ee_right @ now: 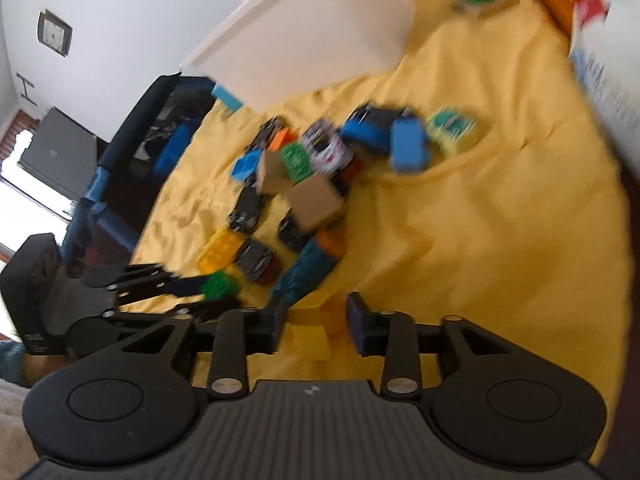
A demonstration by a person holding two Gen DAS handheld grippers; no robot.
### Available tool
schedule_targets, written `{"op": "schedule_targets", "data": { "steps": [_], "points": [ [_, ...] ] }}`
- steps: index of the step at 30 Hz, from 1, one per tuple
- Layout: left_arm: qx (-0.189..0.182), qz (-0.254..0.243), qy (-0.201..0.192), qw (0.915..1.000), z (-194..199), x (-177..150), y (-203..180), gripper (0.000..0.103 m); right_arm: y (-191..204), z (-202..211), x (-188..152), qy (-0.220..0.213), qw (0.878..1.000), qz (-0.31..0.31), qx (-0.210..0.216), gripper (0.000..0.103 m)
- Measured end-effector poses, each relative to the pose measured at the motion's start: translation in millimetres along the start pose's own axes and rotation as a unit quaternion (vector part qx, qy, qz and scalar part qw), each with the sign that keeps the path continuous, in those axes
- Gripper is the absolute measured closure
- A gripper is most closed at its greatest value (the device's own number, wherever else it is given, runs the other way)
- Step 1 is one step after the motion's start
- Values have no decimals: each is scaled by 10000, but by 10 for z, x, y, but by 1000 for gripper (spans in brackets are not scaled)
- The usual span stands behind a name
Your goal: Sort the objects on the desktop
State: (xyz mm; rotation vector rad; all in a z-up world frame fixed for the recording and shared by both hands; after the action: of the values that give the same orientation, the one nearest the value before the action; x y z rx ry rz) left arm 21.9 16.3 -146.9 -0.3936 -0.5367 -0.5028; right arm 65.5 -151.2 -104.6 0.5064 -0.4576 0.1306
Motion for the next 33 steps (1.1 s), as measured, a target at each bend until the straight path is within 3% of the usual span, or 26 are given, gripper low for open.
{"op": "schedule_targets", "data": {
  "steps": [3, 7, 13, 16, 19, 25, 28, 30, 33],
  "points": [
    [16, 35, -16, 10000, 9, -11, 1, 69, -66, 55, 51, -158, 9938, 672, -866, 57],
    [32, 50, -33, 10000, 19, -14, 3, 69, -10, 124, 69, -346, 9825, 1311, -1273, 57],
    [33, 59, -42, 10000, 21, -13, 6, 69, 59, 337, 125, -716, 9808, 1304, -1258, 56],
    [34, 35, -40, 10000, 16, -22, 3, 69, 195, 391, 114, -915, 9670, 1734, -1626, 40],
    [28, 25, -41, 10000, 14, -29, 7, 69, 291, 292, 41, -832, 9590, 2070, -1746, 39],
    [40, 26, -9, 10000, 3, -37, 13, 69, 257, 87, -89, -580, 9618, 1981, -1798, 38],
    [27, 69, 0, 10000, 0, -40, 24, 69, 225, 41, -161, -408, 9606, 2046, -1834, 47],
    [32, 83, 7, 10000, 0, -42, 28, 69, 229, 15, -207, -264, 9589, 2135, -1851, 60],
    [30, 88, 7, 10000, 2, -47, 33, 69, 242, 4, -226, -263, 9584, 2156, -1851, 59]
  ]
}}
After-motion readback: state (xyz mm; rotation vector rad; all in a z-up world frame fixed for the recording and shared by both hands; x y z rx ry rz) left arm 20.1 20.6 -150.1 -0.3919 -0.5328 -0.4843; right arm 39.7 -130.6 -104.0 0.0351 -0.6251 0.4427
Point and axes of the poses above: each gripper's, at about its wrist camera, not at the fingertips, and z roughly against the way its jaws point, y to its left, x to its top, the point moved 8 cm from there along -z, roughly the way its jaws point, and after that the axes turned 11 degrees about -x, right-handed, at the moved point
